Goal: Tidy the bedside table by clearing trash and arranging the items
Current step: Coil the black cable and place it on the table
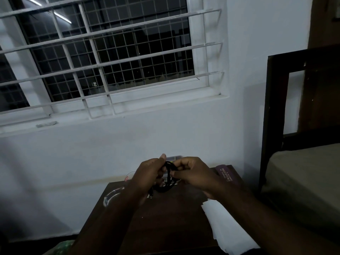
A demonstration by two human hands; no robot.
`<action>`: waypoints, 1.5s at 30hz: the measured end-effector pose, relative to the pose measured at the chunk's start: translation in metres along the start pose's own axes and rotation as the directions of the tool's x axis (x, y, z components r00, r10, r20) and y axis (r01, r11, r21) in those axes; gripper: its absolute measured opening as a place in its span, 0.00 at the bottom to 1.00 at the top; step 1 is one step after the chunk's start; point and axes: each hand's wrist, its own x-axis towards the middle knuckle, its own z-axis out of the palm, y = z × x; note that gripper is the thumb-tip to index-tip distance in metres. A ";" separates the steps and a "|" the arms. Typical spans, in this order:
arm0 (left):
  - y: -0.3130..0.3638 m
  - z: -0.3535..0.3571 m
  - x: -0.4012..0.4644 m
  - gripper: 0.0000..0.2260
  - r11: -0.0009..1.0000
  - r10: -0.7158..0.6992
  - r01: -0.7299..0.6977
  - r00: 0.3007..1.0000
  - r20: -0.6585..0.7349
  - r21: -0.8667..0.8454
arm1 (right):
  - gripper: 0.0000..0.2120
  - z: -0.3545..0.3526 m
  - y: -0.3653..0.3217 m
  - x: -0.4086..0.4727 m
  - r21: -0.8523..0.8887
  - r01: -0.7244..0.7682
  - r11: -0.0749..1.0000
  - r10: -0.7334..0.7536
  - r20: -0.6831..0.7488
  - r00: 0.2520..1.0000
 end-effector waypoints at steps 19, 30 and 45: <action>-0.015 0.013 0.018 0.21 0.955 0.189 -0.106 0.938 -0.291 0.277 | 0.11 -0.005 0.008 0.011 0.129 -0.116 0.985 0.124 -0.055 0.991; -0.030 0.006 0.028 0.20 0.971 -0.185 0.174 0.981 -0.053 -0.162 | 0.07 -0.002 0.029 0.015 -0.414 0.266 0.871 -0.345 -0.129 0.930; -0.019 0.006 0.021 0.21 0.906 0.268 -0.157 0.931 -0.246 0.392 | 0.15 0.019 0.013 0.015 -0.409 0.221 0.885 -0.294 -0.124 0.948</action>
